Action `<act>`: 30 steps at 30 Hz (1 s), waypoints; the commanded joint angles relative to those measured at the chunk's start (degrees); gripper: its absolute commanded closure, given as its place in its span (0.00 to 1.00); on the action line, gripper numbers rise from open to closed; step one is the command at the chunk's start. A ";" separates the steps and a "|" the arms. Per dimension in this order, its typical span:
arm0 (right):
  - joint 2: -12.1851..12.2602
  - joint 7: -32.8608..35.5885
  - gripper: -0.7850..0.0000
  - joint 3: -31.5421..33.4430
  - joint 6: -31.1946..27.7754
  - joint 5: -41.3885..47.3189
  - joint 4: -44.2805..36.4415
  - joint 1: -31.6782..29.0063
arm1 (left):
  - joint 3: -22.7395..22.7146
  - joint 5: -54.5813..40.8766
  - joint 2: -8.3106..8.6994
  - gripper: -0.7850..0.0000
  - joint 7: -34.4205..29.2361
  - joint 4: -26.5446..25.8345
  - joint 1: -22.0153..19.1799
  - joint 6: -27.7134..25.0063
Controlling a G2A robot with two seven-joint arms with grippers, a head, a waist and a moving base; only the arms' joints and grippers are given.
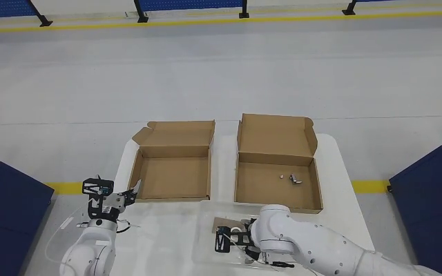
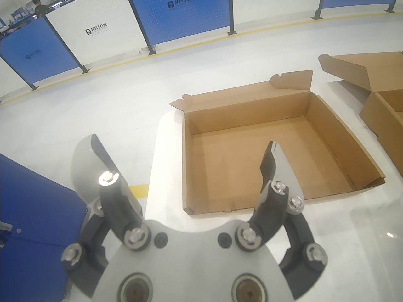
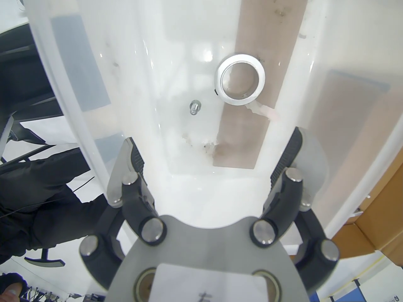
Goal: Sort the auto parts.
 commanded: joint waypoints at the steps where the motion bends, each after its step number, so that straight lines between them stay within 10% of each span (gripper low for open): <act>1: -0.04 -1.17 0.00 -0.23 -0.04 -0.58 0.15 -0.45 | 0.00 0.00 0.00 0.00 0.00 0.00 0.00 0.00; 8: -0.97 -2.58 0.00 -1.87 -2.89 -1.38 2.08 -0.58 | 0.00 0.00 0.00 0.00 0.00 0.00 0.00 0.00; 11: -1.51 -2.45 0.29 -2.42 -3.70 -0.77 2.87 -0.26 | 0.00 0.00 0.00 0.00 0.00 0.00 0.00 0.00; 19: -2.54 -1.78 0.57 -3.07 -4.02 -0.43 3.76 0.40 | 0.00 0.00 0.00 0.00 0.00 0.00 0.00 0.00; 30: -3.52 0.27 0.64 -3.65 -5.20 2.81 5.84 1.01 | 0.00 0.00 0.00 0.00 0.00 0.00 0.00 0.00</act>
